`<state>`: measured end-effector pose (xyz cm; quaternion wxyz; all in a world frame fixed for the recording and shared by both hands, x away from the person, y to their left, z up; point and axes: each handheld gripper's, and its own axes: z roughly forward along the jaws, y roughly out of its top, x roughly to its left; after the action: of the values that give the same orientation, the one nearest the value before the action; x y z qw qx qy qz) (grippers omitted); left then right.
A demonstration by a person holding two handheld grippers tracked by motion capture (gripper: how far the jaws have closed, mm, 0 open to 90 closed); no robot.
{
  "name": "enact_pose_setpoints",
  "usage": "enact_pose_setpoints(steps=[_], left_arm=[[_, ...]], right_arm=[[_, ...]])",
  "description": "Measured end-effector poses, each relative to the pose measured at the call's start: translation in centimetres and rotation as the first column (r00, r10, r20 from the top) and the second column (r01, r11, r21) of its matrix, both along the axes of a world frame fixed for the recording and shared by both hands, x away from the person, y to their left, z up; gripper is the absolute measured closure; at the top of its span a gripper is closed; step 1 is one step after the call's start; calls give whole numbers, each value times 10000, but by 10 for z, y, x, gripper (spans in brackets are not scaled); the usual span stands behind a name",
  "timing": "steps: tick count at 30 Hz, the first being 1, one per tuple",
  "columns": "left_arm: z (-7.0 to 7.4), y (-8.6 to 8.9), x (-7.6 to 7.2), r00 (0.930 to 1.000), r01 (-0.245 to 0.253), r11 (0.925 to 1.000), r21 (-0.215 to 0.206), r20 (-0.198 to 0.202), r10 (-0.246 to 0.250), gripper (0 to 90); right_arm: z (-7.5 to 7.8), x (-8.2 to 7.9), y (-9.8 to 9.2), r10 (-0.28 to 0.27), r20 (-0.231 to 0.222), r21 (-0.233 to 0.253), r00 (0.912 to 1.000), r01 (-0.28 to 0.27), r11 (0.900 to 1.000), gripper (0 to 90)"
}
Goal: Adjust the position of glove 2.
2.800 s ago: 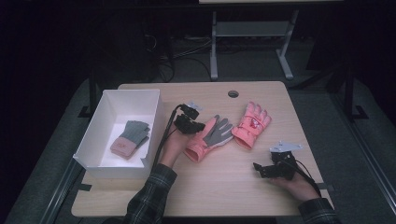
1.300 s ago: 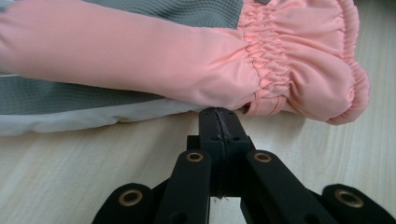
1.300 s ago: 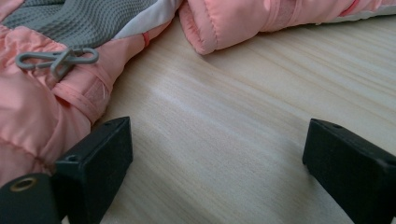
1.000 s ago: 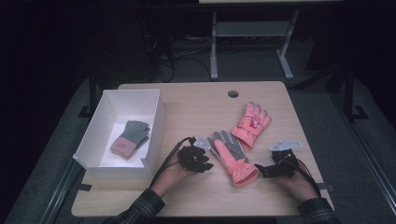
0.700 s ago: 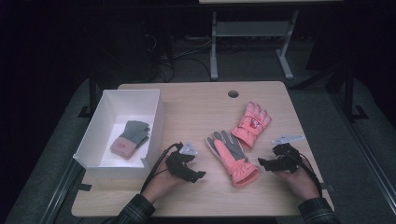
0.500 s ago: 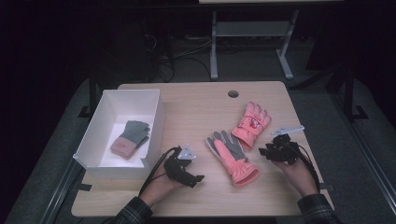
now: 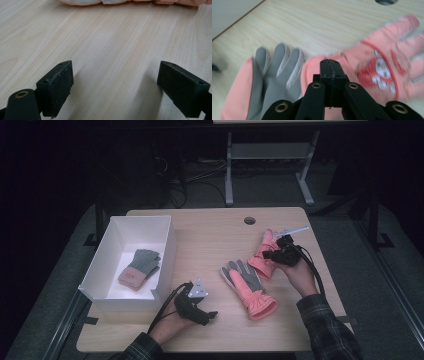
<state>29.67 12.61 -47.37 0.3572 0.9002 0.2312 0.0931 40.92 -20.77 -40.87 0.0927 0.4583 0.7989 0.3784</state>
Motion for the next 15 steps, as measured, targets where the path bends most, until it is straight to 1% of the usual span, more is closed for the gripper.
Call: enact_pose_setpoints(steps=[1, 2, 3, 4, 6, 7, 10, 11, 14, 15], left_arm=[[-1, 0, 0, 10000, 13, 10000, -81, 21, -12, 127], [-2, 1, 0, 9999, 70, 9998, -188, 77, -69, 126], [-2, 2, 0, 9999, 101, 9997, -222, 84, -99, 126], [-2, 2, 1, 9998, 143, 9995, -275, 117, -140, 127], [-4, 3, 1, 9997, 174, 9991, -383, 192, -166, 127], [-4, 3, 0, 9998, 141, 9991, -401, 149, -135, 127], [-4, 3, 1, 9997, 183, 9992, -362, 194, -176, 127], [-3, 3, 1, 9997, 191, 9992, -338, 178, -185, 127], [-4, 3, 1, 9997, 171, 9991, -397, 188, -163, 127], [-4, 3, 1, 9997, 172, 9991, -399, 184, -164, 127]], right_arm=[[-1, 6, 4, 47, 29, 53, 10000, -47, 10000, 899], [-2, 9, 7, 63, -35, 183, 10000, -62, 9998, 899], [-3, 15, 12, 94, -189, 142, 9998, -91, 9999, 899], [-5, 19, 15, 133, -185, 75, 9997, -131, 9999, 899], [-8, 24, 22, 181, -144, 92, 9997, -180, 9998, 899], [-11, 27, 25, 145, -170, 47, 9997, -144, 9999, 899], [-24, 33, 30, 98, -456, -57, 9989, -100, 9999, 899], [-26, 34, 32, 94, -513, 80, 9986, -90, 9999, 899], [-30, 34, 36, 108, -531, -50, 9985, -111, 9999, 899], [-30, 34, 38, 79, -577, -202, 9983, -91, 9998, 899]])
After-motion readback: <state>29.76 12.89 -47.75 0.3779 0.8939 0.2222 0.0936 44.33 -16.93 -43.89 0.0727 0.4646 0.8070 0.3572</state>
